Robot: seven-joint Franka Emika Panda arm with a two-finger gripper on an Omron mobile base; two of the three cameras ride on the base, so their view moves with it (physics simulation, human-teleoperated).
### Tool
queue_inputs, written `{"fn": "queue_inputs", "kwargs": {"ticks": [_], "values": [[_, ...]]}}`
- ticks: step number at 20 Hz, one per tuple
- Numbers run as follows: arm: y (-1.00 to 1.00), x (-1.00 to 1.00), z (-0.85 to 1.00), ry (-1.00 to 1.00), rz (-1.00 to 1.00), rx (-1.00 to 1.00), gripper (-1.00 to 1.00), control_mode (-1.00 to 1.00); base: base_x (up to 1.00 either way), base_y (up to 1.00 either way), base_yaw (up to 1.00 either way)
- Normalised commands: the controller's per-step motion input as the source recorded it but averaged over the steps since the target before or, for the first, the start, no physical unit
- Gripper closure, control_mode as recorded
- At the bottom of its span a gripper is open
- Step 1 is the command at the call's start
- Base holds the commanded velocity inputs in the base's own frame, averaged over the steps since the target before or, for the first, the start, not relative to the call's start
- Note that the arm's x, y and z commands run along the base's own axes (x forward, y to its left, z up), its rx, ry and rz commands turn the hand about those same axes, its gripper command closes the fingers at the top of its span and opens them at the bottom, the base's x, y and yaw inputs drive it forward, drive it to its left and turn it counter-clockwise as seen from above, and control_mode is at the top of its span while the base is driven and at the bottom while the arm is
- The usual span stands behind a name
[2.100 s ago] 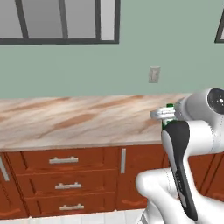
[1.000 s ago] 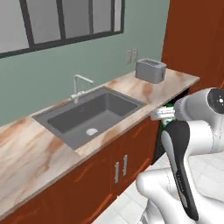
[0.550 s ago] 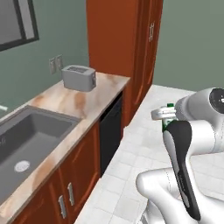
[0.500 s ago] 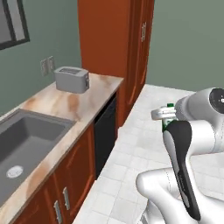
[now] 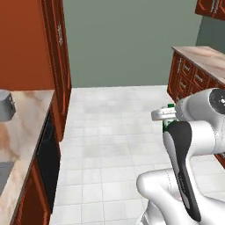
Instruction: Take out the milk from the fridge and place it on the tray on the counter. Then take the sugar cube near the tray and place it in the tray.
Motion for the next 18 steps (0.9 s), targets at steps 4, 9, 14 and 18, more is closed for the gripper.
{"fn": "queue_inputs", "kwargs": {"ticks": [4, 9, 14, 18], "values": [[0.00, 0.00, 0.00, 0.00, 0.00, 0.00, 1.00, 1.00, 0.28, 0.02, -0.73], [0.00, 0.00, 0.00, 0.00, 0.00, 0.00, 1.00, 1.00, 0.19, 0.23, -0.80], [0.00, 0.00, 0.00, 0.00, 0.00, 0.00, 1.00, 1.00, 0.17, 0.19, -0.85], [0.00, 0.00, 0.00, 0.00, 0.00, 0.00, 1.00, 1.00, 0.38, 0.49, -0.70]]}}
